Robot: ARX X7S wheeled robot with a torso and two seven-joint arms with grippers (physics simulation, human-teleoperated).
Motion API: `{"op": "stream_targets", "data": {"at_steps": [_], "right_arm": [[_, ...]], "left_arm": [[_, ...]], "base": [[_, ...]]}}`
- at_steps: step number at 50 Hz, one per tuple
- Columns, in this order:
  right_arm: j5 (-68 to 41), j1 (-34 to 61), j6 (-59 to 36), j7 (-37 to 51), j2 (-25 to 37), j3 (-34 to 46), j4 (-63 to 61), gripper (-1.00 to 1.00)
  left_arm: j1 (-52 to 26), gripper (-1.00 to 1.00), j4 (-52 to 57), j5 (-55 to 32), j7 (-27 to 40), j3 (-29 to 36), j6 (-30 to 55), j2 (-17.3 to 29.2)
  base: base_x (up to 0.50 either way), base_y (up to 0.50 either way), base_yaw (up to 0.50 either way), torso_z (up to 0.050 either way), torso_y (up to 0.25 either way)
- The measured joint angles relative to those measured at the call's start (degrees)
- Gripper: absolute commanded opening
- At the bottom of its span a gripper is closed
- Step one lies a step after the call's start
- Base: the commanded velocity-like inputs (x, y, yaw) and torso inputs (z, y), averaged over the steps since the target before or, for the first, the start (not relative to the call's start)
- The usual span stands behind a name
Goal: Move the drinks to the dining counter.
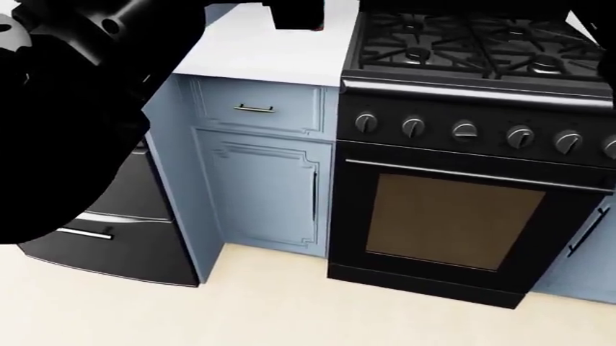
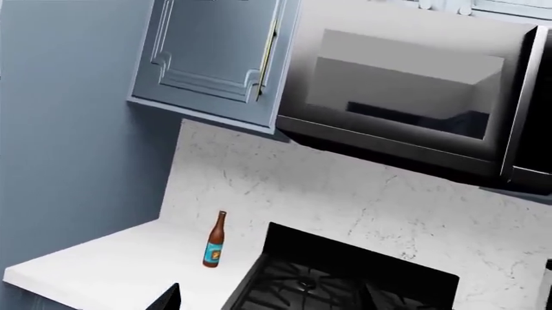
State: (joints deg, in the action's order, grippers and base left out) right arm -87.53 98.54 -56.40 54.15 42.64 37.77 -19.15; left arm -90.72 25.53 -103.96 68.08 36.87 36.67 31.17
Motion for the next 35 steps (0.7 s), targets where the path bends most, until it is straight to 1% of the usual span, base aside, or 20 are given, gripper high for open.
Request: {"op": "stream_targets", "data": {"at_steps": [4, 8, 35], "right_arm": [[0.1, 0.3, 0.0, 0.0, 0.0, 0.0, -0.2, 1.0], [0.2, 0.4, 0.3, -0.3, -0.1, -0.2, -0.6, 1.0], [0.8, 0.5, 1.2, -2.0, 0.0, -0.6, -1.2, 1.0]], "left_arm": [[-0.1, 1.0, -0.1, 0.0, 0.0, 0.0, 0.0, 0.1], [-0.2, 1.0, -0.1, 0.1, 0.0, -0.1, 0.0, 0.3], [-0.1, 1.0, 0.1, 0.2, 0.0, 0.4, -0.2, 0.3]], "base": [[0.0, 0.51, 0.0, 0.0, 0.0], [0.36, 0.36, 0.0, 0.0, 0.0], [0.49, 0.08, 0.0, 0.0, 0.001]]}}
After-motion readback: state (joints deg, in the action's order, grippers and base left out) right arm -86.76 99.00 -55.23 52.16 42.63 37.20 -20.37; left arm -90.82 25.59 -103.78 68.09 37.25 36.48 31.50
